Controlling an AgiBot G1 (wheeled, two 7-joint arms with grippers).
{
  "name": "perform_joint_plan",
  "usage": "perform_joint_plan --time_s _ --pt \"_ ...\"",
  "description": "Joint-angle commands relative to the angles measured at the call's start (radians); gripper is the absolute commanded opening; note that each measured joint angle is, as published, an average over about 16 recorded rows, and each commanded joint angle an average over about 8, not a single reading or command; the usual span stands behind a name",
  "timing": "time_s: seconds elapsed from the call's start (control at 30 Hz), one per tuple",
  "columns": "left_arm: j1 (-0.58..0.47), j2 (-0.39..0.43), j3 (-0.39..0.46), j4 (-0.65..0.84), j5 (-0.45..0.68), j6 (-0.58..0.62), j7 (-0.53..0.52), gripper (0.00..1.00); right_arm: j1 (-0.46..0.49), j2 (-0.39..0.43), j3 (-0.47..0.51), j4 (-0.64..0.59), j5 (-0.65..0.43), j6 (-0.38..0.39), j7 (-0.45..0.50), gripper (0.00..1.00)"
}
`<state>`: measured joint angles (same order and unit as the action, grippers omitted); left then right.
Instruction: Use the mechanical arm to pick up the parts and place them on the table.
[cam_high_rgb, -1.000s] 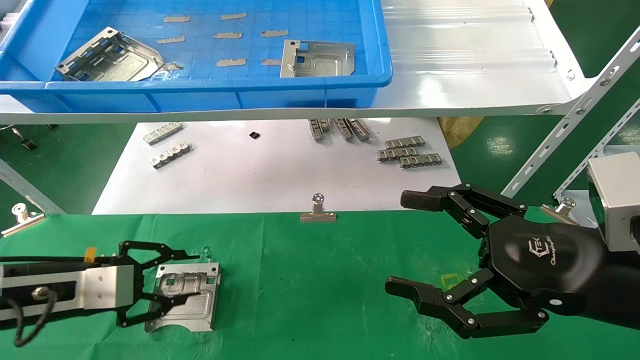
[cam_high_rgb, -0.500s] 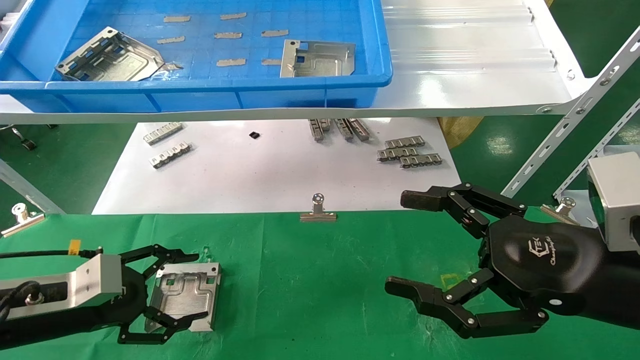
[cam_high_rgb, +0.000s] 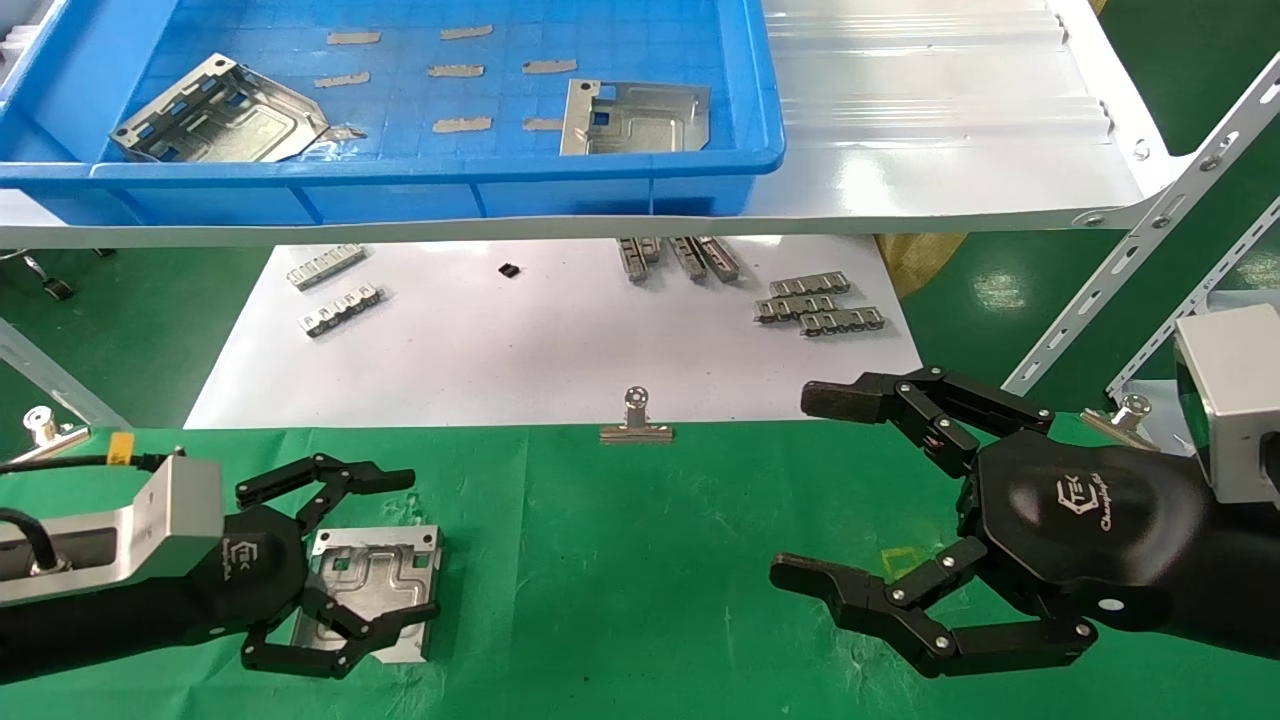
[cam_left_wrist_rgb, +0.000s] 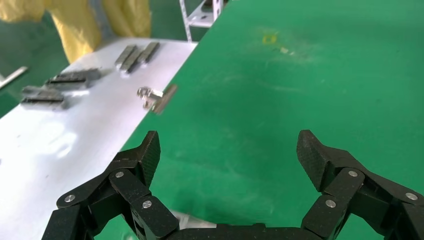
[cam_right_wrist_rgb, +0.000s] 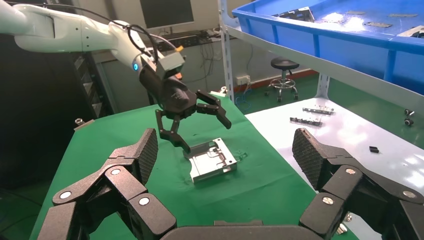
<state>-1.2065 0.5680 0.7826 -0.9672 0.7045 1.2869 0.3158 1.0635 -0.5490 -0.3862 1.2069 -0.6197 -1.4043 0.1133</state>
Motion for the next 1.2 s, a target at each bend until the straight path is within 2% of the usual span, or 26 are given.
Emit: perform_joint_plan --time_s 0.03,1.2 --pt "0.006 0.002 -0.022 -0.014 0.001 0.009 -0.022 1.00 0.000 0.000 0.000 0.000 0.000 0.000 0.000 1.00" --pt "0.105 0.034 -0.401 -0.253 0.021 0.166 -0.401 1.00 0.000 0.000 0.000 0.000 0.000 0.000 0.000 1.00"
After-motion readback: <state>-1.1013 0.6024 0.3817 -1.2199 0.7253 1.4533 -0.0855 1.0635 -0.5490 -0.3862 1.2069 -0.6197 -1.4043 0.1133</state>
